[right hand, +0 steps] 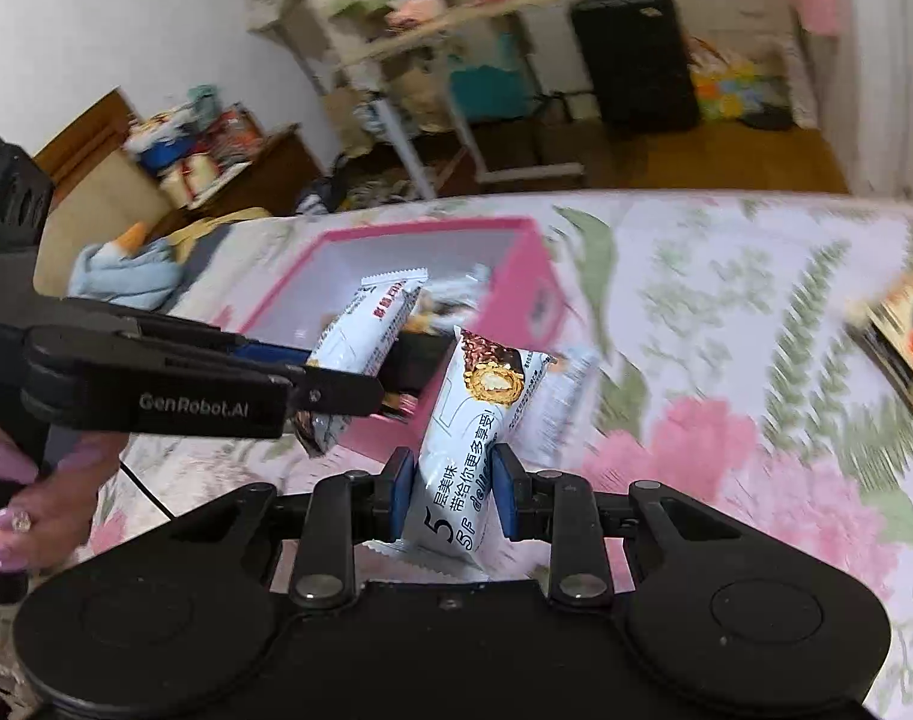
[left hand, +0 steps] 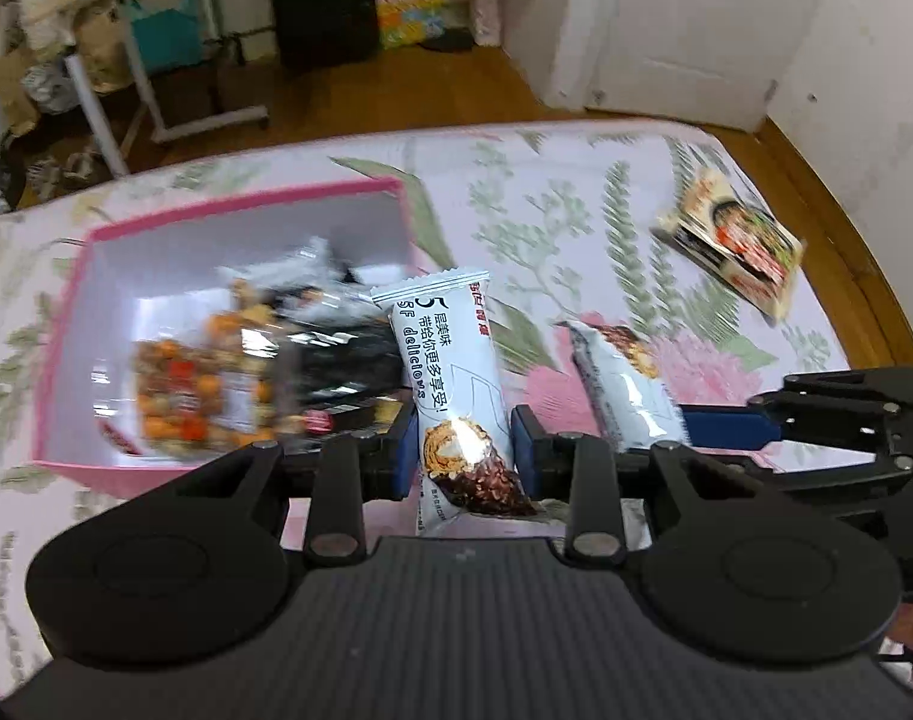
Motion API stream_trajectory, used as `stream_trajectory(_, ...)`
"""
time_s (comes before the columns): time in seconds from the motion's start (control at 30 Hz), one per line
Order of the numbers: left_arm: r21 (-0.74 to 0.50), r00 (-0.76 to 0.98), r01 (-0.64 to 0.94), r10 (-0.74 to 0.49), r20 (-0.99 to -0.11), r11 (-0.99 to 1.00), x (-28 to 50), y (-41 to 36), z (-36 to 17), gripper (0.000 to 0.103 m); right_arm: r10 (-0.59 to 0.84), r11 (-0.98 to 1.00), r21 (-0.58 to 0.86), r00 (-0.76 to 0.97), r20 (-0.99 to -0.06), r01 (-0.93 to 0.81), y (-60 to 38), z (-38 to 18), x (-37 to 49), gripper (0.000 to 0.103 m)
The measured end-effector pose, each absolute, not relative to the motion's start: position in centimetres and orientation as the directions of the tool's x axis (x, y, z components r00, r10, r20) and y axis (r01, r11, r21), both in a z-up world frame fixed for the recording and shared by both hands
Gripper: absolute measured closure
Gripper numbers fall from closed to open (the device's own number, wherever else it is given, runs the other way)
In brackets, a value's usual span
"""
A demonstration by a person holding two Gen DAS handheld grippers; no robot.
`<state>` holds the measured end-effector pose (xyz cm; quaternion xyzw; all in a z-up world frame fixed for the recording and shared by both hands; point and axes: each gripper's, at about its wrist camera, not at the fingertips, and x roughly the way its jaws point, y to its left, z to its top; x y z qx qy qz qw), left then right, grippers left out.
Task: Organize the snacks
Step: 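Carry the wafer bar into the pink box and open the left tool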
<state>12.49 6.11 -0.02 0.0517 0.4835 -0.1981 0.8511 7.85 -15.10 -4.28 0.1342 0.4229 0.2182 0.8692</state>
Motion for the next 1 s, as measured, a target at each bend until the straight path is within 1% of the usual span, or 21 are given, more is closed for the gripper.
stream_trajectory(0.1,-0.087,0.479,0.335,-0.249,-0.842,0.938,13.2,8.7,0.7,0.071,0.494,0.869,0.37,0.567,-0.659,-0.328,-13.3,-3.0,7.6,0.071)
stream_trajectory(0.17,-0.08,0.495,0.308,-0.231,-0.838,0.948,13.7,10.3,0.8,0.071,0.524,0.851,0.376,0.553,-0.648,-0.366,-12.2,-2.5,8.0,0.071)
stream_trajectory(0.33,-0.126,0.52,0.226,-0.229,-0.823,0.966,15.2,14.3,0.7,0.071,0.546,0.833,0.331,0.556,-0.627,-0.443,-9.0,-2.2,10.2,0.071)
stream_trajectory(0.53,-0.122,0.542,0.14,-0.179,-0.821,0.983,17.8,16.1,-1.0,0.071,0.569,0.816,0.343,0.541,-0.619,-0.466,-6.2,-4.0,15.0,0.071)
stream_trajectory(0.7,-0.125,0.533,0.118,-0.169,-0.829,0.985,19.6,16.7,-3.7,0.071,0.534,0.837,0.327,0.526,-0.662,-0.439,-4.8,-6.8,18.6,0.071)
stream_trajectory(0.87,-0.147,0.526,0.063,-0.158,-0.836,0.987,21.0,17.1,-6.1,0.07,0.557,0.823,0.365,0.489,-0.671,-0.435,-4.1,-8.8,20.8,0.071)
stream_trajectory(0.9,-0.149,0.528,0.053,-0.154,-0.835,0.987,21.1,17.2,-6.4,0.066,0.578,0.808,0.388,0.47,-0.667,-0.443,-3.8,-9.1,21.1,0.07)
stream_trajectory(1.0,-0.127,0.535,0.06,-0.139,-0.833,0.99,21.2,17.2,-6.8,0.062,0.636,0.76,0.454,0.388,-0.667,-0.466,-2.7,-9.9,21.5,0.067)
